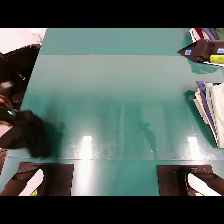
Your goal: Fold the shirts.
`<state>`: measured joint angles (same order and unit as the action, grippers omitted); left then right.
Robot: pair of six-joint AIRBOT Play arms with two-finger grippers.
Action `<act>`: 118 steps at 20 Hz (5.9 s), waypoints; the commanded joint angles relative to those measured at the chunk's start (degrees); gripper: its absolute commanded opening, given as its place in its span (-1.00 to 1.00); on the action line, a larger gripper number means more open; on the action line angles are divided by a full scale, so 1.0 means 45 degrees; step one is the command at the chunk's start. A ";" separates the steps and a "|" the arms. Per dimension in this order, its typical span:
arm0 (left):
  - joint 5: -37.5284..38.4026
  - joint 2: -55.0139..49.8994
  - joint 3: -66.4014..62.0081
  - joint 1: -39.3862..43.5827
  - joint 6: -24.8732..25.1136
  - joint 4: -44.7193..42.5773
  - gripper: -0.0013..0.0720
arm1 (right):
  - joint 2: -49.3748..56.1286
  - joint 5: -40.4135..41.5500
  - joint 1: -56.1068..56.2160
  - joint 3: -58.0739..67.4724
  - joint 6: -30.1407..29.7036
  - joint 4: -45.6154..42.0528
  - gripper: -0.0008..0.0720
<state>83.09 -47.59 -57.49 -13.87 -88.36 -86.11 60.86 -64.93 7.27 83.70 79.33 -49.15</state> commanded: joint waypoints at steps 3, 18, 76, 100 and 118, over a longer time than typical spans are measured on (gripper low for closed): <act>-0.0685 0.0364 -0.5610 0.0408 0.0408 0.5017 -0.90 | -0.1277 0.2788 0.0010 -0.0024 0.0010 0.0000 -0.92; -0.4469 -0.5751 -0.8029 1.1730 0.1360 0.3803 -0.89 | 0.1044 -0.0141 0.0010 0.5153 0.0010 -0.0092 -0.92; -0.5552 -0.7130 -0.4090 0.5192 0.2035 0.4891 -0.90 | 1.0287 0.0505 0.3687 0.1005 -0.0316 -0.0442 -0.92; -0.5105 -0.0437 -1.2109 0.5192 0.2662 0.4017 -0.90 | -0.1069 0.0738 0.2550 0.5688 0.1035 -0.4396 -0.93; -0.5707 -1.1128 -0.8272 0.5187 0.2968 0.2613 -0.89 | 0.9899 -0.1651 0.2550 0.5688 0.2244 -0.4216 -0.92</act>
<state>60.53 -94.39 -95.07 9.45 -74.81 -74.63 101.08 -74.76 18.72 109.25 89.67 -70.32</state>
